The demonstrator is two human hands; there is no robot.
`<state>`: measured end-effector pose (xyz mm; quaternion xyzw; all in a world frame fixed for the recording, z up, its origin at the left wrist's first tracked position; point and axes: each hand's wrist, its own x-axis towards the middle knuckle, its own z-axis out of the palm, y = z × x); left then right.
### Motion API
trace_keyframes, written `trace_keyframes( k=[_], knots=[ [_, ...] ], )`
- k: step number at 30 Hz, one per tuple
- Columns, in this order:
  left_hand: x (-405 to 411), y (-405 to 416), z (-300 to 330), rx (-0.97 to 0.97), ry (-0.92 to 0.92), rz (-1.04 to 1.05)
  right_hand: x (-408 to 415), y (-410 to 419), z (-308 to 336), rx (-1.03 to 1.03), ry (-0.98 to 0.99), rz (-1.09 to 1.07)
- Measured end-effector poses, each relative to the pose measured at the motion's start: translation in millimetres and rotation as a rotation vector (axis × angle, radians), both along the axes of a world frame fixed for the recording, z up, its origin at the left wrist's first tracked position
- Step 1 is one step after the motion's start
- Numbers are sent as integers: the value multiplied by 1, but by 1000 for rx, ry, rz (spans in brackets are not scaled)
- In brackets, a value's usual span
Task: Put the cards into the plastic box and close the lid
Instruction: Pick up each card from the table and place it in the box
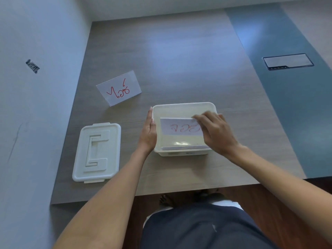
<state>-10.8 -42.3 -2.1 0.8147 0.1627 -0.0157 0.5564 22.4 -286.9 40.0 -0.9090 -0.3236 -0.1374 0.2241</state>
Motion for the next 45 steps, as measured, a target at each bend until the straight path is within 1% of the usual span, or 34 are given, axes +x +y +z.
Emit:
trace_keyframes(
  k=[6, 12, 15, 17, 24, 27, 31, 37, 39, 41, 45],
  knots=[
    [1, 0, -4, -17, -14, 15, -26, -8, -32, -129, 224, 78],
    [3, 1, -6, -20, -19, 26, -37, -11, -36, -130, 377, 103],
    [3, 1, -8, -29, -29, 16, -29, -7, -30, -121, 389, 113],
    [4, 5, -13, -32, -14, 49, -12, 3, -28, -87, 388, 124],
    [6, 3, -9, 6, -12, 8, 57, 50, -9, 156, 324, -4],
    [5, 1, -6, 20, 2, 12, 93, 76, -5, 192, 330, -17],
    [6, 1, -6, 43, 8, 24, 141, 116, -5, 125, 360, 64],
    [6, 1, -7, 18, 34, 60, 198, 188, -10, -112, 427, 232],
    [6, 0, -6, 15, 51, 76, 210, 210, -12, -169, 457, 258],
    [6, -1, -5, 19, 74, 80, 218, 229, -13, -183, 475, 252],
    [7, -1, -6, 37, 63, 97, 235, 265, -14, -204, 357, 303]
  ],
)
